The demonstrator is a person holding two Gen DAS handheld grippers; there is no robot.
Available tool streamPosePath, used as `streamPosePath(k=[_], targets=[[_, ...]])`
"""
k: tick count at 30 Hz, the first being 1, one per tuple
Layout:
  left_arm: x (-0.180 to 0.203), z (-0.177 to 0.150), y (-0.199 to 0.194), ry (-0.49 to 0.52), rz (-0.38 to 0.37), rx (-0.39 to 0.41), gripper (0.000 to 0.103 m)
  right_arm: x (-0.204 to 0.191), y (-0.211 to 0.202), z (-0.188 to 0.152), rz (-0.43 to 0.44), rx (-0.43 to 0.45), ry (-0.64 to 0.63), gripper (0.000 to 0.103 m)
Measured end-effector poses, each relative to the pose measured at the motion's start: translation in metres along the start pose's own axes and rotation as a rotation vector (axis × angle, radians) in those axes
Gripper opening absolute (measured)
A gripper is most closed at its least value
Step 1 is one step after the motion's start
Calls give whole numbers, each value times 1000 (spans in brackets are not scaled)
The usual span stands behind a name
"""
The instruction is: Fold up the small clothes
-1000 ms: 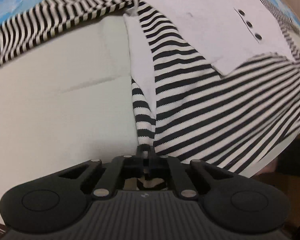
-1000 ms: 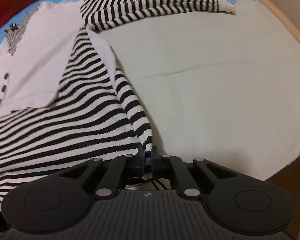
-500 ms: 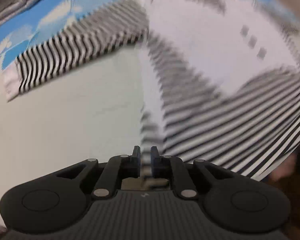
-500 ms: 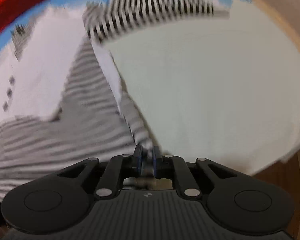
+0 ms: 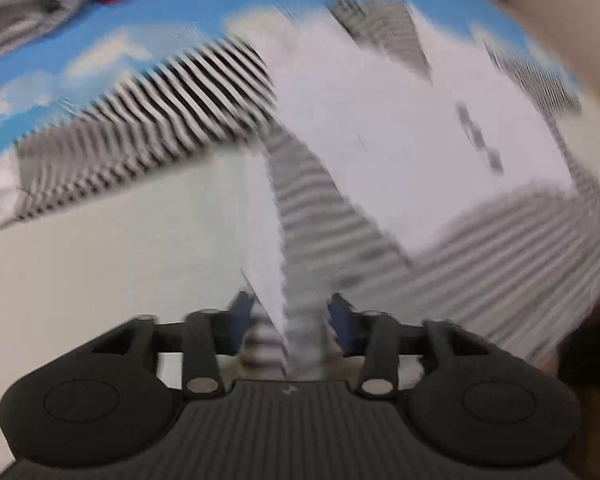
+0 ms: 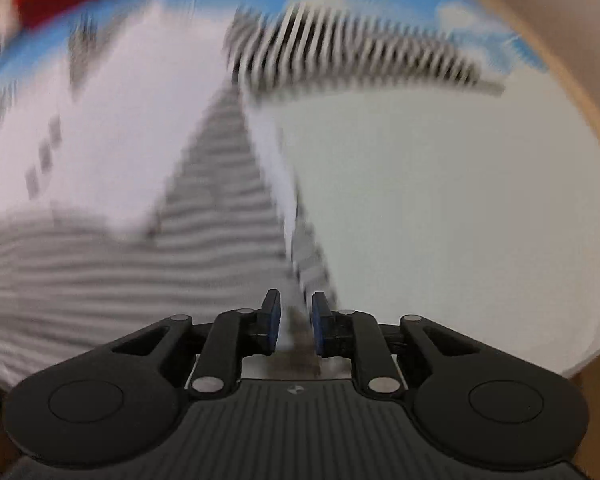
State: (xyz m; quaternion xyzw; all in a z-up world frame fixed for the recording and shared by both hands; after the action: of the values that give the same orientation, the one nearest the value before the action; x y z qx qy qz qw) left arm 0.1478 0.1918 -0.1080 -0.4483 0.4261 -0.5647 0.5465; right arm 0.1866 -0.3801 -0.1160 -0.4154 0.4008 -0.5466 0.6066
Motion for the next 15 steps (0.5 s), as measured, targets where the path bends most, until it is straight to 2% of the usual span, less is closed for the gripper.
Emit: streamPosePath(k=[3,7,10,13,15], targets=[[-11,13,-12,-82,44,81,56,-2,-25,22,2,147,55,33],[-20,28,-23,-150,82,150,56,-24,-44,48,-14,289,51,33],[-26,40,-32,-207,98,218,56,-59,-58,61,-58,395,-3,33],[-31,50,-35,-243,82,268,57,-90,-70,78,-44,471,-31,33],[-36,57,-38,-255,69,286,57,-108,-76,93,0,480,-6,34]])
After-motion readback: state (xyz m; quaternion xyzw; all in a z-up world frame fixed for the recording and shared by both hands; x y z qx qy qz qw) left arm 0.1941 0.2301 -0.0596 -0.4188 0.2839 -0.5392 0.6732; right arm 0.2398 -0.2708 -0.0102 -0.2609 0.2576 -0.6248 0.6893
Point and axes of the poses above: each gripper's, at about its wrist camera, not at the fingertips, and y roughly the way its jaws point, x to its right, z to its top, the point moved 5 cm from there along y, roughly the way its jaws point, and after that the axes turned 13 degrees about -x, right-handed, at the moved point
